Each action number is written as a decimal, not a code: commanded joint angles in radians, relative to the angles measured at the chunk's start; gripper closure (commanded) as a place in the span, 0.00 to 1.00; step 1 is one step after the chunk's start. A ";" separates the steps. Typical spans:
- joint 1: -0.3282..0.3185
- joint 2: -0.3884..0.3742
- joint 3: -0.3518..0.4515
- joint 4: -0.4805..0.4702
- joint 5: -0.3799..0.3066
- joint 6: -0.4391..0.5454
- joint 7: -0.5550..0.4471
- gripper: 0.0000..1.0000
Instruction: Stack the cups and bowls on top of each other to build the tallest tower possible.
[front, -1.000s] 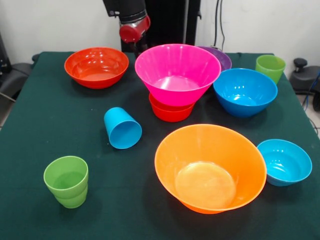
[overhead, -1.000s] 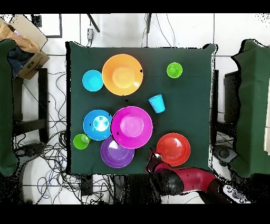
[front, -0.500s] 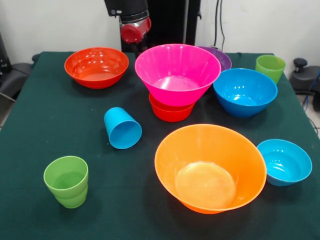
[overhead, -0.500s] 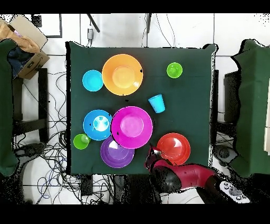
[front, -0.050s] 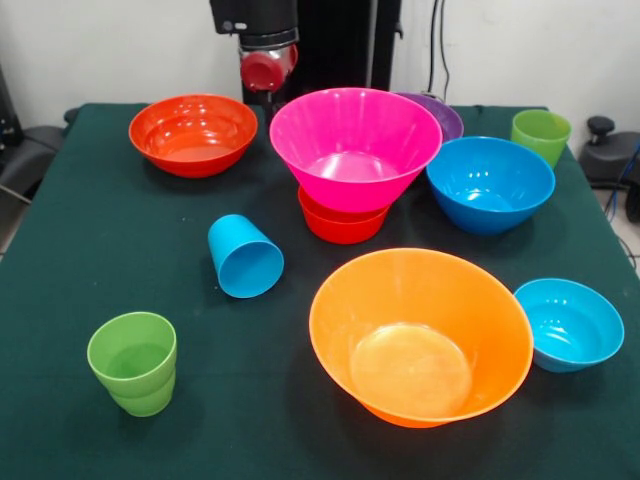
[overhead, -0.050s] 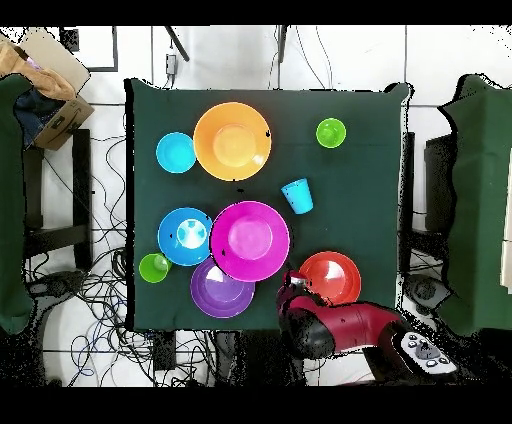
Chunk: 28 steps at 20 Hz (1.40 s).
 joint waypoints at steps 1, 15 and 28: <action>0.060 -0.044 -0.057 -0.147 -0.049 0.001 0.154 0.00; -0.002 -0.078 0.005 -0.151 -0.076 0.072 0.114 0.00; 0.073 0.016 -0.095 -0.218 -0.093 -0.047 0.140 0.00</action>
